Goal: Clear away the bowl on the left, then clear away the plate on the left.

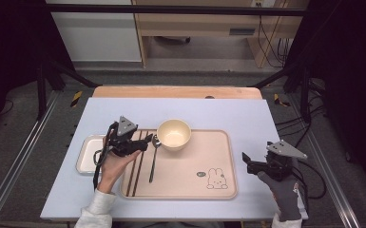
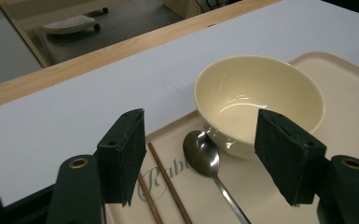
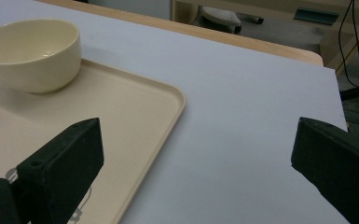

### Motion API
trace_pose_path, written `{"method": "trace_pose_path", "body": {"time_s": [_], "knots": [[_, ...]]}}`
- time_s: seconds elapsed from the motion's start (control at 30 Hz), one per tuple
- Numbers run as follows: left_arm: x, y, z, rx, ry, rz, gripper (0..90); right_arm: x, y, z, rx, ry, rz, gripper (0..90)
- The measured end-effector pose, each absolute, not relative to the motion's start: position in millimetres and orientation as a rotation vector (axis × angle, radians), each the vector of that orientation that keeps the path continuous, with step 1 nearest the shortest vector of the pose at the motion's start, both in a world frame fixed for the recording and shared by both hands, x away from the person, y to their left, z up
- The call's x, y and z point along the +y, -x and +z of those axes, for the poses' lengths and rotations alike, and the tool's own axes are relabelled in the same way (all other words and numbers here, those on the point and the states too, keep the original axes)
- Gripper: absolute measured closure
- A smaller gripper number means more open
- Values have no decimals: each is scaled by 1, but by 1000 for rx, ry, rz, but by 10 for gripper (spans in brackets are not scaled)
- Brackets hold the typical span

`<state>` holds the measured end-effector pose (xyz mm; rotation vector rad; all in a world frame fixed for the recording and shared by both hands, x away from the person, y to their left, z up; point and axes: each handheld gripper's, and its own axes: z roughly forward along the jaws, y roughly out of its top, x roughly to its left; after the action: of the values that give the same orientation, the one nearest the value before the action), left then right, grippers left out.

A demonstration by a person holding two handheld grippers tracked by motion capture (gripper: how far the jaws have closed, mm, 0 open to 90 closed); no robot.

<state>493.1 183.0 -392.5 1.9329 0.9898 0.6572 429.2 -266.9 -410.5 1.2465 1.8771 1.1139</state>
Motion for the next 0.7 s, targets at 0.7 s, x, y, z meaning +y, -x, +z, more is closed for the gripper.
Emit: {"method": "trace_pose_path", "body": {"time_s": [0.7], "knots": [[250,-467,-402,1113,-1868,746,258,-268,-429,-410,1876,-1242,1109,26]]}}
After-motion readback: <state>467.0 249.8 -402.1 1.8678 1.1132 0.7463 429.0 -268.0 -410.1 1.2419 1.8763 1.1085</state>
